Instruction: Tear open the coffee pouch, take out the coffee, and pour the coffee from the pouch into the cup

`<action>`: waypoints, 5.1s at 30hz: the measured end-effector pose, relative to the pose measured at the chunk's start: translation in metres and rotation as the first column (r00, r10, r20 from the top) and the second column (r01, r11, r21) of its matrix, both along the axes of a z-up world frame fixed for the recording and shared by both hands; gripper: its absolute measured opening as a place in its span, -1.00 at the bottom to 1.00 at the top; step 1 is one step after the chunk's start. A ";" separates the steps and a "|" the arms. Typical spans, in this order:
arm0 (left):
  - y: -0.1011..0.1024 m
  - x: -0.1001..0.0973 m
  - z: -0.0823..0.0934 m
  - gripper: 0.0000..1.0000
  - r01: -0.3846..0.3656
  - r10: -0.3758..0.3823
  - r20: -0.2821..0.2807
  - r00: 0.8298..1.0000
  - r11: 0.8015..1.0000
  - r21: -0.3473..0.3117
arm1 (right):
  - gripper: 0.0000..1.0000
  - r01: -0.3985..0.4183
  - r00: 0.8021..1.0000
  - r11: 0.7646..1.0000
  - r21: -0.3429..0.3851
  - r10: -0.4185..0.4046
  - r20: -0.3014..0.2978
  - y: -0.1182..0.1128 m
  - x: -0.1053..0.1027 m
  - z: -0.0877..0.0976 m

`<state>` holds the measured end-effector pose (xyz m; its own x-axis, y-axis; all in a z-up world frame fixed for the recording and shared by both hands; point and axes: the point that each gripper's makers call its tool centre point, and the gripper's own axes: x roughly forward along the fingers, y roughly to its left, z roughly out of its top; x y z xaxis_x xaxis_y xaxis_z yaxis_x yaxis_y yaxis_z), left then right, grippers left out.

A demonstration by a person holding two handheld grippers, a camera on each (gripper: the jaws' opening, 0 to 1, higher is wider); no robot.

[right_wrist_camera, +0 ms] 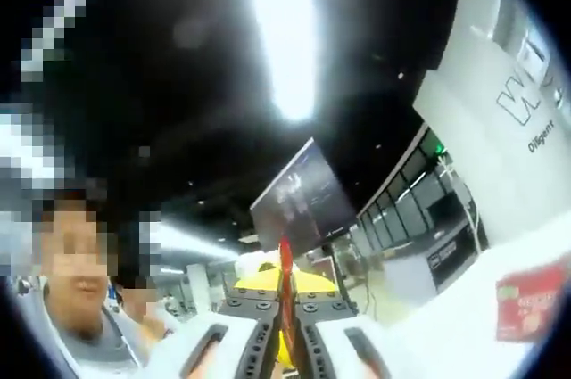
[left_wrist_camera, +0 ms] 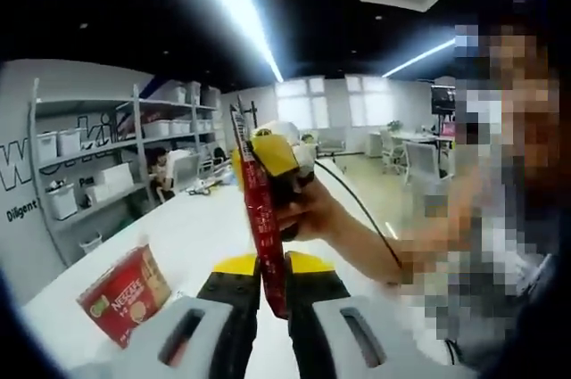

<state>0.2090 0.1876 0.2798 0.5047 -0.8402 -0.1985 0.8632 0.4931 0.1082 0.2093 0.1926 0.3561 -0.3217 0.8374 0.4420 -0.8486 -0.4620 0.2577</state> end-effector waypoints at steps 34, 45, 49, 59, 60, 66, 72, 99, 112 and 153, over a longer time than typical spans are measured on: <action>0.001 0.006 -0.016 -0.76 0.000 0.001 -0.082 0.997 1.000 0.008 | -0.78 0.201 0.918 0.974 0.106 -0.225 0.327 -0.006 0.005 0.002; 0.000 0.003 -0.017 -0.76 0.001 -0.001 -0.087 0.996 1.000 0.008 | -0.86 0.277 0.855 0.954 0.119 -0.301 0.423 -0.002 0.011 0.000; 0.000 0.003 -0.018 -0.76 0.003 -0.002 -0.087 0.996 1.000 0.011 | -0.87 0.360 0.751 0.920 0.154 -0.384 0.537 0.001 0.011 -0.002; 0.001 0.005 -0.022 -0.76 -0.013 0.015 -0.094 0.995 1.000 0.017 | -0.83 0.370 0.751 0.918 0.142 -0.386 0.536 0.002 0.012 -0.003; 0.002 0.006 -0.023 -0.76 -0.022 0.024 -0.096 0.995 0.999 0.023 | -0.78 0.339 0.780 0.931 0.131 -0.357 0.514 0.003 0.011 -0.004; 0.007 0.011 -0.030 -0.76 -0.057 0.062 -0.098 0.993 0.997 0.053 | -0.59 0.320 0.793 0.944 0.082 -0.314 0.521 0.010 0.010 -0.016; 0.002 0.007 -0.030 -0.76 -0.040 0.044 -0.096 0.994 0.998 0.042 | -0.63 0.332 0.779 0.942 0.053 -0.305 0.548 0.012 0.012 -0.025; 0.016 0.031 -0.023 -0.70 -0.109 0.075 0.201 0.977 0.981 0.161 | -0.89 0.356 0.830 0.934 0.002 -0.318 0.458 0.012 0.015 -0.023; 0.022 0.055 0.004 -0.39 -0.248 0.224 0.230 0.947 0.965 0.084 | -0.89 0.546 0.743 0.837 -0.042 -0.461 0.485 0.024 0.038 -0.030; -0.013 -0.017 0.002 -0.75 0.168 -0.168 0.008 0.986 0.981 -0.102 | -0.52 0.081 0.887 0.996 0.031 -0.086 0.453 0.009 -0.028 -0.023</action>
